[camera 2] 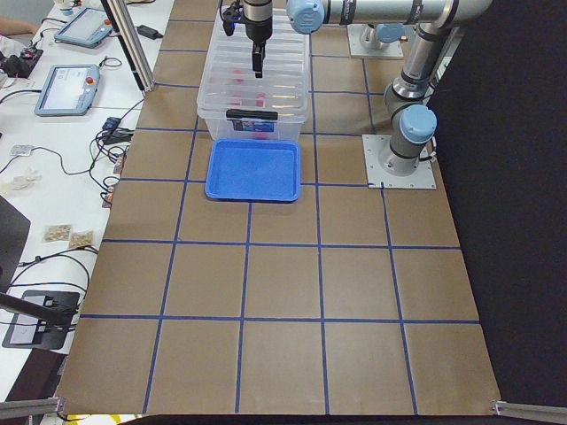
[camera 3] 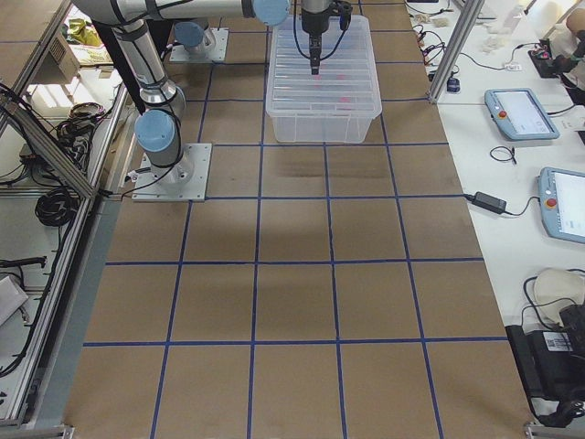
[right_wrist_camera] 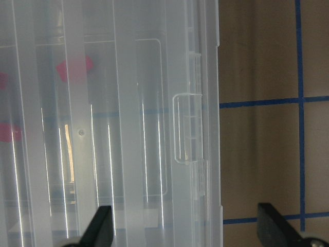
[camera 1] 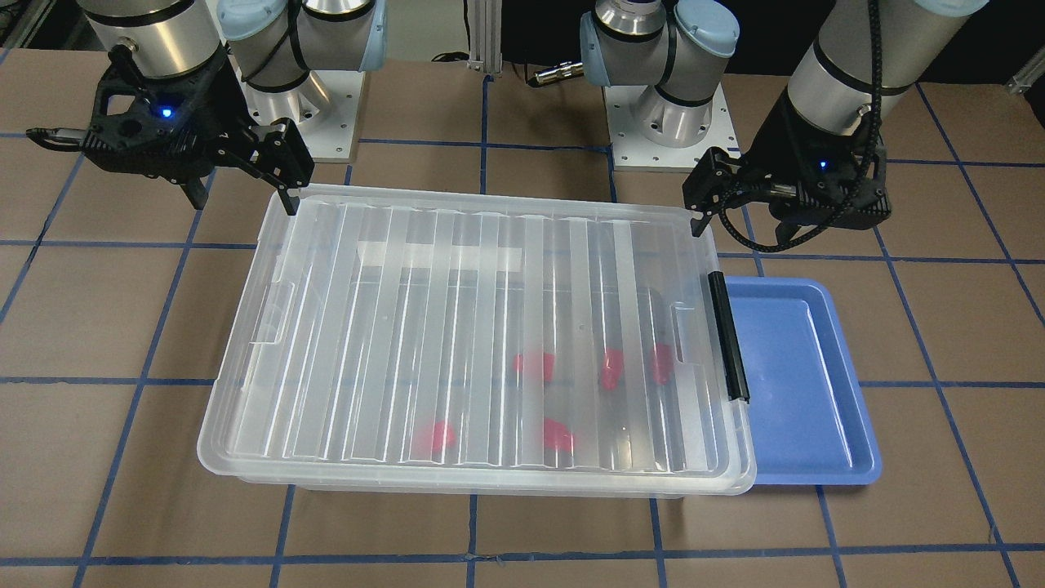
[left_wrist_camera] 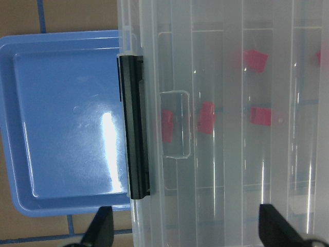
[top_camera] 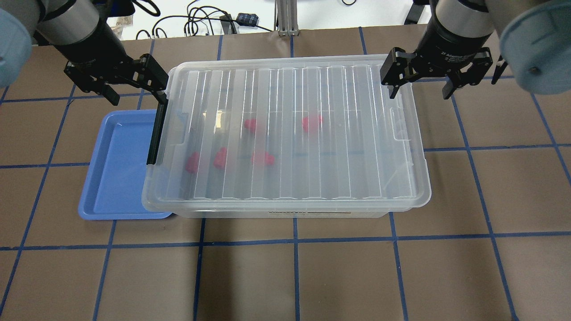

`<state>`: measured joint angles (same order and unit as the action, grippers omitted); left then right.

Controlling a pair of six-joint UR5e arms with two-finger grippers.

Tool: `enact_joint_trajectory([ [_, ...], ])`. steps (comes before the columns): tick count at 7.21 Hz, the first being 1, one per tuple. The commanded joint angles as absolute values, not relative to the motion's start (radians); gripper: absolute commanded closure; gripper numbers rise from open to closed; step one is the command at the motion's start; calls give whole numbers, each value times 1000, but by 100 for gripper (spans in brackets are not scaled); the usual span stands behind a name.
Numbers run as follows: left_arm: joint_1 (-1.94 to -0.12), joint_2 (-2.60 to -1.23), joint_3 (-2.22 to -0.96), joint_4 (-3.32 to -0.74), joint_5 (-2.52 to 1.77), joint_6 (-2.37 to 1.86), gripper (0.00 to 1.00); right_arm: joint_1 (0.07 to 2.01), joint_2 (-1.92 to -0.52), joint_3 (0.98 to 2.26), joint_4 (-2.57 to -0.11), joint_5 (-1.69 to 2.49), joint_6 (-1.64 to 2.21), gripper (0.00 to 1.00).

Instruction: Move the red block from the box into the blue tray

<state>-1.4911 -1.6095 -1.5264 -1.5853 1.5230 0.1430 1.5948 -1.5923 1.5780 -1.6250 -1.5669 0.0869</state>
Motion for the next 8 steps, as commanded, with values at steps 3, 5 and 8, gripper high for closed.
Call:
enact_joint_trajectory([
  [3,-1491,-1578,-1522,-1605,1520,143,0,1595,-1592,1572,-1618,-1566,86,0],
  [5,-1488,-1583,-1525,-1605,1522,147,0,1583,-1571,1586,-1632,-1565,21,0],
  [8,-1485,-1591,-1528,-1603,1525,152,0,1522,-1482,1667,-1708,-1566,-55,0],
])
